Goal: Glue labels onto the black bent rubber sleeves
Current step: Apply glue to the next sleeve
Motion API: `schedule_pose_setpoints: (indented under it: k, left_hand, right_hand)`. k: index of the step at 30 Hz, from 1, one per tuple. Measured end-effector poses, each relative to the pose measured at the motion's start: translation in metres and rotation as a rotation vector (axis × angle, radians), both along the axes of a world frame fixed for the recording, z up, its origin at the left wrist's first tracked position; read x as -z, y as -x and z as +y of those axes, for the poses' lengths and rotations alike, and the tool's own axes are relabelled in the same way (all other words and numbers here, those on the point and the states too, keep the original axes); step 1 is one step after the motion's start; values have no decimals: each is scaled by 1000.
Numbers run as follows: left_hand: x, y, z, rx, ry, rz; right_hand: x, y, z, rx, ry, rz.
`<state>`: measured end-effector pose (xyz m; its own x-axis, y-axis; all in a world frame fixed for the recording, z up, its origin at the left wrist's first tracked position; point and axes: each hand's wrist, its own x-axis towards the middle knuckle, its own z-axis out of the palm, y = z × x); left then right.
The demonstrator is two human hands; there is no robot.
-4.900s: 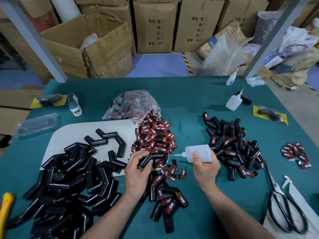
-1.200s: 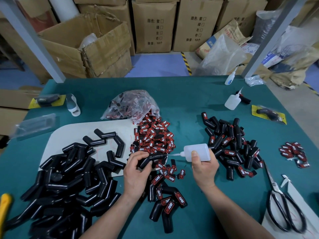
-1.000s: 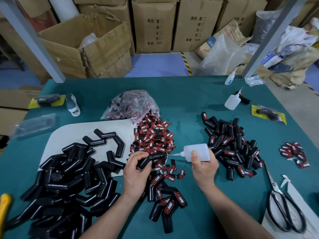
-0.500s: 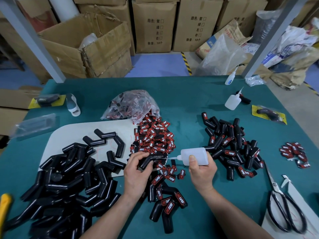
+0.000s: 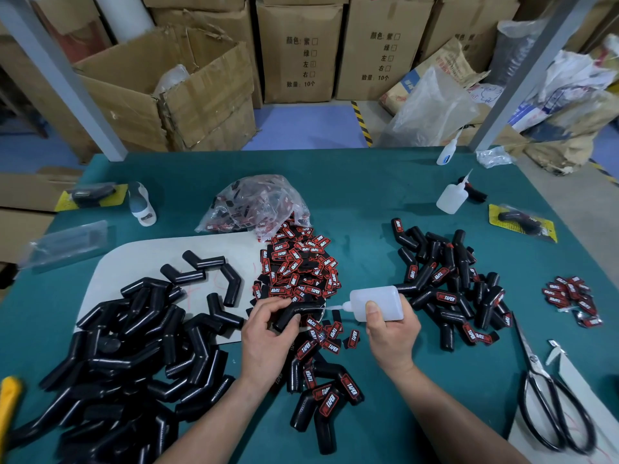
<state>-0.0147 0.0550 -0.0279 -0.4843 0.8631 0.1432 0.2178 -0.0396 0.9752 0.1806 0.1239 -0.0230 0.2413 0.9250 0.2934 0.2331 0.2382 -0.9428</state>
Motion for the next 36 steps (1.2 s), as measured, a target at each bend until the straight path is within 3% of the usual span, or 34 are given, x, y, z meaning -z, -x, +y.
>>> schedule_pose_setpoints:
  k: [36]
  left_hand:
    - [5, 4, 1, -29, 38, 14]
  right_hand:
    - [-6, -2, 4, 14, 5, -22]
